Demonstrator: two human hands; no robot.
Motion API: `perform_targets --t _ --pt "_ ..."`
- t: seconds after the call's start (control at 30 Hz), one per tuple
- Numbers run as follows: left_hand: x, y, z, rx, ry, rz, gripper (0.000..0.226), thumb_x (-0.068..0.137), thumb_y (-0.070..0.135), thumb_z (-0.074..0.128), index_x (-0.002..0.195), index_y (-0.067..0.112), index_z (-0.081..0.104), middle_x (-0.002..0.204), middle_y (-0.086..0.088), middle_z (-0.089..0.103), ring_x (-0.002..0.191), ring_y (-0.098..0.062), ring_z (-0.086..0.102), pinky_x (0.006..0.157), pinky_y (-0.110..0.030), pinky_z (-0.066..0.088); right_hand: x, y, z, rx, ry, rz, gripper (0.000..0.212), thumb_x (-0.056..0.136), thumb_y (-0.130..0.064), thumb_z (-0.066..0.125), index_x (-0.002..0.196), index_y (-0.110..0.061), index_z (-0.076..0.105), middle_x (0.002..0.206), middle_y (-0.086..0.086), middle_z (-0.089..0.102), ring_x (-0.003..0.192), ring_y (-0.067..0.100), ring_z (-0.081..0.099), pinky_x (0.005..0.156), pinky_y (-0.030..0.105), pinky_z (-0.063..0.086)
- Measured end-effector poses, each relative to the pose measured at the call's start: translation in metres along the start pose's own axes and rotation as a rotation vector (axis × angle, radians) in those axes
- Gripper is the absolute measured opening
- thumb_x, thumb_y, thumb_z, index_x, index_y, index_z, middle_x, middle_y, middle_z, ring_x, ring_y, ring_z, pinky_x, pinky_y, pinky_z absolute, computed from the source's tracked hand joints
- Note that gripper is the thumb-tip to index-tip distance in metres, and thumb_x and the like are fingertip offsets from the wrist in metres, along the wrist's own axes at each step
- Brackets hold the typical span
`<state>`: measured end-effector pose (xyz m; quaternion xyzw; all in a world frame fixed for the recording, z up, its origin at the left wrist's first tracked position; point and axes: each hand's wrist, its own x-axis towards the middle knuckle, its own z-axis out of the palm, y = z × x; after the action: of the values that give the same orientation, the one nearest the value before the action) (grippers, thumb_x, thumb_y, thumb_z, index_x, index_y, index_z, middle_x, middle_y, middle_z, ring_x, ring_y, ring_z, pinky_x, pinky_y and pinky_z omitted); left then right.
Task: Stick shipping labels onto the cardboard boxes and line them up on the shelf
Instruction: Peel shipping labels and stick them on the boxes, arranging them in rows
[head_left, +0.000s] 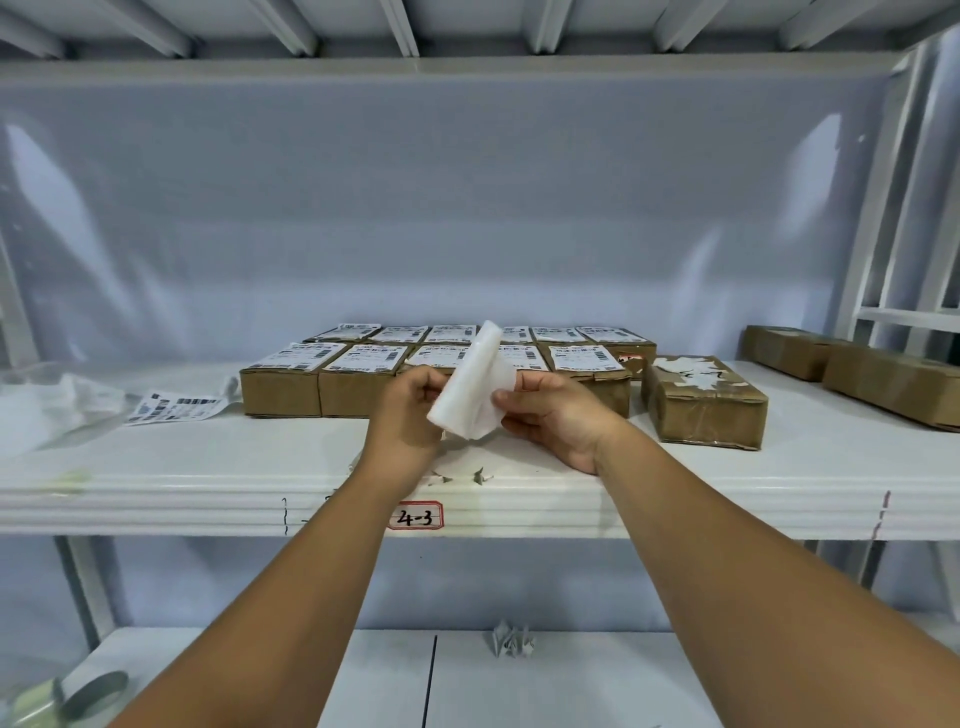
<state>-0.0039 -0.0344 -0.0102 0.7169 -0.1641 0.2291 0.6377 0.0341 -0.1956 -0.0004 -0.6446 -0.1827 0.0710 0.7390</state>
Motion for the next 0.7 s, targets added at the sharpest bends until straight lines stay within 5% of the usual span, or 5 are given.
perform_targets --t 0.13,0.23,0.37,0.5,0.7 --pt "0.001 0.006 0.006 0.080 0.070 -0.077 0.007 0.087 0.001 0.057 0.082 0.005 0.062 0.072 -0.004 0.059 0.053 0.002 0.056 0.044 -0.015 0.046 0.001 0.001 0.001 -0.066 0.091 -0.010 0.022 0.088 -0.001 0.060 0.070 -0.012 0.055 0.077 0.005 0.064 0.072 0.015 0.060 0.072 0.024 0.053" --pt "0.007 0.001 0.005 0.114 0.065 -0.132 0.006 0.084 0.006 0.056 0.082 0.003 0.060 0.078 -0.018 0.063 0.072 -0.024 0.063 0.066 -0.038 0.054 0.001 0.002 0.002 -0.070 0.096 -0.009 0.020 0.089 0.000 0.059 0.073 -0.011 0.053 0.079 0.008 0.064 0.074 0.016 0.061 0.078 0.030 0.054" --pt "0.011 0.002 0.008 0.016 0.096 -0.205 0.020 0.091 0.008 0.057 0.072 0.008 0.052 0.069 -0.007 0.061 0.060 -0.018 0.058 0.055 -0.026 0.049 0.001 0.001 0.005 -0.083 0.116 -0.020 0.016 0.091 0.001 0.054 0.078 -0.008 0.051 0.079 0.009 0.062 0.073 0.016 0.061 0.068 0.026 0.055" --pt "0.010 0.005 0.009 -0.003 0.107 -0.251 0.027 0.093 0.019 0.058 0.069 0.011 0.048 0.075 -0.006 0.066 0.062 -0.019 0.062 0.056 -0.031 0.047 -0.001 -0.001 0.008 -0.133 0.147 -0.003 0.020 0.093 0.002 0.051 0.110 0.012 0.056 0.097 0.017 0.065 0.082 0.023 0.064 0.074 0.032 0.056" --pt "0.009 0.009 0.008 -0.045 0.097 -0.260 0.026 0.094 0.015 0.056 0.070 0.008 0.048 0.080 -0.011 0.067 0.071 -0.024 0.065 0.047 -0.024 0.050 -0.011 -0.007 0.013 -0.195 0.137 -0.043 0.035 0.097 0.000 0.037 0.087 -0.016 0.067 0.096 0.014 0.071 0.085 0.027 0.066 0.085 0.045 0.054"
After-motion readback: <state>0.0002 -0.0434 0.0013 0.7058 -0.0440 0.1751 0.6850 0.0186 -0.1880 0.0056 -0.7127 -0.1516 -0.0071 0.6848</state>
